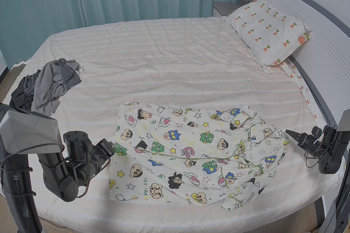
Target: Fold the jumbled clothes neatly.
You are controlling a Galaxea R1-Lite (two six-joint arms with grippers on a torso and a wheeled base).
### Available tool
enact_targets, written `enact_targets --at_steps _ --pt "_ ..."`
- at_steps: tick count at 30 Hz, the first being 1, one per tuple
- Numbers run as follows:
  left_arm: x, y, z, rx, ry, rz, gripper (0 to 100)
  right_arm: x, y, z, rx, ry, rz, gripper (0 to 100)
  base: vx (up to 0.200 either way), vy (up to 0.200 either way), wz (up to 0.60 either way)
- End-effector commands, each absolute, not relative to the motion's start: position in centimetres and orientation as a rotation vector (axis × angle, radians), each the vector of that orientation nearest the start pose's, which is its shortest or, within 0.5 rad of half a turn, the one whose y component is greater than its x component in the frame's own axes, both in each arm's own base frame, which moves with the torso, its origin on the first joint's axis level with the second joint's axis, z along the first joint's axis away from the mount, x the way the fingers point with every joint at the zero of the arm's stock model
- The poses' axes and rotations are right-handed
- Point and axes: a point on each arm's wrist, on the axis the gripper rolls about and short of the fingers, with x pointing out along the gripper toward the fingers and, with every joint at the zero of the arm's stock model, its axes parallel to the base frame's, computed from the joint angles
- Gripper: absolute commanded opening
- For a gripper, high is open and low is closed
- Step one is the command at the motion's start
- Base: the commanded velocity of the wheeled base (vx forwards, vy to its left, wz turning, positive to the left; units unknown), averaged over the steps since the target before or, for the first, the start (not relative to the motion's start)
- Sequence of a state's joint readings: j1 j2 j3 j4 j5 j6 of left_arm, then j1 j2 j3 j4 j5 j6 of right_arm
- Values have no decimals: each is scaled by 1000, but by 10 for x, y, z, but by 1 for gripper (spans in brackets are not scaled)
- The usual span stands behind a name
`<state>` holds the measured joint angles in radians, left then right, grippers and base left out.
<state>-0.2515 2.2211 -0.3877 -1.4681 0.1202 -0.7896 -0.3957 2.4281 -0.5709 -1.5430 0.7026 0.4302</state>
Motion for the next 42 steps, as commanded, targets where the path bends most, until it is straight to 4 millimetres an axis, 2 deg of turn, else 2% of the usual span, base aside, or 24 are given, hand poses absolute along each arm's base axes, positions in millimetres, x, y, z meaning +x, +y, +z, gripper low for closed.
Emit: enact_targets --at_steps 1,6,7,14,18,19,22,24,26,27,33,35,39,40,42 --pt "300 -76 8 -698 397 12 0 321 -119 -23 588 332 243 100 0 0 0" --pt "303 -78 4 -692 404 11 0 321 -119 -23 587 332 243 100 0 0 0" --pt "306 -79 4 -685 394 10 100 321 -119 -23 588 332 243 100 0 0 0" --pt "316 -80 12 -654 327 -4 100 321 -118 -23 588 333 245 100 0 0 0" --pt "313 -77 18 -619 266 5 100 321 -118 -23 588 333 245 100 0 0 0" --pt "308 -76 20 -600 268 2 100 321 -118 -23 588 333 245 100 0 0 0" --pt "273 -72 30 -534 332 -44 100 321 -118 -23 588 333 245 100 0 0 0" --pt "242 -71 37 -504 409 -151 100 321 -118 -23 588 333 245 100 0 0 0" --pt "242 -71 37 -504 409 -151 100 321 -118 -23 588 333 245 100 0 0 0" --pt "204 -63 42 -429 505 -277 100 321 -118 -23 590 335 244 100 0 0 0" --pt "194 -54 48 -334 562 -317 100 320 -118 -23 590 338 245 100 0 0 0" --pt "193 -49 49 -277 572 -448 100 320 -117 -23 591 340 248 100 0 0 0" --pt "191 -40 38 -71 616 -521 100 320 -117 -23 591 339 249 100 0 0 0" --pt "191 -40 38 -71 616 -521 100 320 -117 -23 591 339 249 100 0 0 0" --pt "183 -37 24 56 721 -563 100 320 -116 -23 590 339 251 100 0 0 0"
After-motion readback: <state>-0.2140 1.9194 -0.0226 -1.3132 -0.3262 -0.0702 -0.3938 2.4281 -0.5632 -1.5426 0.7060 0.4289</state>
